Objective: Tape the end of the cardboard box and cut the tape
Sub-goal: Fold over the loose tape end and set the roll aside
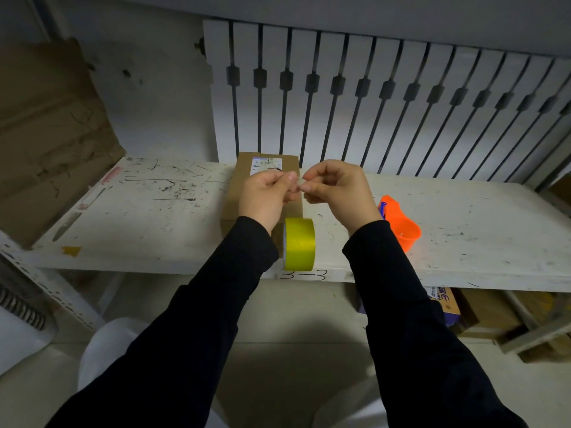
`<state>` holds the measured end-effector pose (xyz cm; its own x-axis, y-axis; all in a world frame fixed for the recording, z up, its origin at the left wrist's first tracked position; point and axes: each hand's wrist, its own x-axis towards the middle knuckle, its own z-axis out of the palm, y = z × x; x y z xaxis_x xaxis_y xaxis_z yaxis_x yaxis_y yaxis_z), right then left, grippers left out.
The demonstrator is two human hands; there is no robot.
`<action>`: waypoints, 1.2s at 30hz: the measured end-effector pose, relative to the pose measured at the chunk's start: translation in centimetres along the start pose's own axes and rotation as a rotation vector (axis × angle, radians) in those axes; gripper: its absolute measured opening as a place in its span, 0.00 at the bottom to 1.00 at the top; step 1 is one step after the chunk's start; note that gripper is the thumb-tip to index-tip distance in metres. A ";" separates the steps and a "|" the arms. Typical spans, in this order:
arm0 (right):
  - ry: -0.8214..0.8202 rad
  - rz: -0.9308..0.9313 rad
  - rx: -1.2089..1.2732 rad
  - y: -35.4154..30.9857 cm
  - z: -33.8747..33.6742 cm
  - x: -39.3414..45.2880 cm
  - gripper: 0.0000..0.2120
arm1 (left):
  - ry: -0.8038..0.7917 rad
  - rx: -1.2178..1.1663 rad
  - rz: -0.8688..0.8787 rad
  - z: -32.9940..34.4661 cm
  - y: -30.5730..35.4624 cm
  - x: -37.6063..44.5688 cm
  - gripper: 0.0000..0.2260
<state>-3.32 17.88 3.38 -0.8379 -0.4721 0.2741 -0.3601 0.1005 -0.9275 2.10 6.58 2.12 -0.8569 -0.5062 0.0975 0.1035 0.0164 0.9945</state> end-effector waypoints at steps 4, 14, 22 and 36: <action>0.022 0.033 0.007 0.4 0.0 -0.1 0.08 | 0.043 -0.028 -0.022 0.1 -0.3 0.0 0.06; 0.074 -0.023 -0.090 0.7 0.6 0.0 0.08 | 0.065 -0.029 0.027 -0.3 0.0 0.0 0.06; 0.091 -0.040 -0.160 1.0 0.6 0.2 0.10 | -0.006 0.125 0.055 -0.6 0.2 -0.2 0.11; 0.046 -0.005 -0.213 1.7 0.7 0.4 0.12 | -0.051 0.303 0.051 -0.6 0.4 0.1 0.12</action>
<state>-3.99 17.22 1.70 -0.8519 -0.4333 0.2940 -0.4384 0.2830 -0.8531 2.33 6.02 2.47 -0.8794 -0.4545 0.1416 -0.0019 0.3008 0.9537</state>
